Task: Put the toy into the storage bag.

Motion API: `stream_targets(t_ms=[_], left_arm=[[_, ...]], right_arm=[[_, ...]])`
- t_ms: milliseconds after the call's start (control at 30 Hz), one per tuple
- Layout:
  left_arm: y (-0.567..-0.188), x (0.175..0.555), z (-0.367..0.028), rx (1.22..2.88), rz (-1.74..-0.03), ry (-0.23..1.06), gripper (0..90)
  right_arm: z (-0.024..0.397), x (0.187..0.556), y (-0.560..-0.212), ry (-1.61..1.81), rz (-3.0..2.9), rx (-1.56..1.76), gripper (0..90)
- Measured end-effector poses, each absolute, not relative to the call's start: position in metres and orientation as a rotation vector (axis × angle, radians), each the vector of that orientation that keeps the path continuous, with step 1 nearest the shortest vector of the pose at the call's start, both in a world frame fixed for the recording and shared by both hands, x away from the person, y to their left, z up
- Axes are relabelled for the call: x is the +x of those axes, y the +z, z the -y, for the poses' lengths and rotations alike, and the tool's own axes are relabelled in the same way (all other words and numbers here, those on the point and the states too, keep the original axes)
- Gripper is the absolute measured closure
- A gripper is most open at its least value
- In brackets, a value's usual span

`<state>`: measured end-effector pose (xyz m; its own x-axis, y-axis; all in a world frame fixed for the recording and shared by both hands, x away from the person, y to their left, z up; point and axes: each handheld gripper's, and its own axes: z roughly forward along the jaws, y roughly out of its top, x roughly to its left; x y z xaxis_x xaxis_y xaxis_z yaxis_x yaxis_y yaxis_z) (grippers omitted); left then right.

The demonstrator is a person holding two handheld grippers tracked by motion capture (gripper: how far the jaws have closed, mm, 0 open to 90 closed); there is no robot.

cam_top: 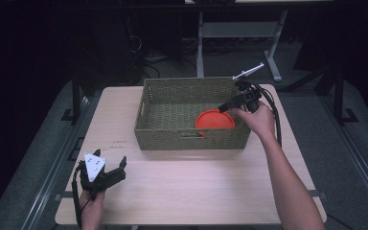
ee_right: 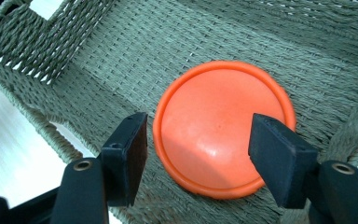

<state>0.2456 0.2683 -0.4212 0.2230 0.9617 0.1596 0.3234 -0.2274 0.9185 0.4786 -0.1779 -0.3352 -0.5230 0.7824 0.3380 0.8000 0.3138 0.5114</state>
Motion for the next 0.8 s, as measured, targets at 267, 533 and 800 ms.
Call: stream_targets(t_ms=[267, 533, 800], left_arm=[[-0.421, 0.245, -0.268, 1.702, -1.209, 1.016, 12.7], [-0.421, 0.245, -0.268, 1.709, -1.207, 1.017, 12.7], [-0.421, 0.245, -0.268, 1.708, -1.203, 1.019, 12.7]], right_arm=[[0.18, 0.471, -0.334, -1.042, 2.519, -1.495, 34.8], [0.184, 0.464, -0.333, -1.053, 2.512, -1.48, 33.8], [0.189, 0.455, -0.332, -1.083, 2.505, -1.471, 32.7]])
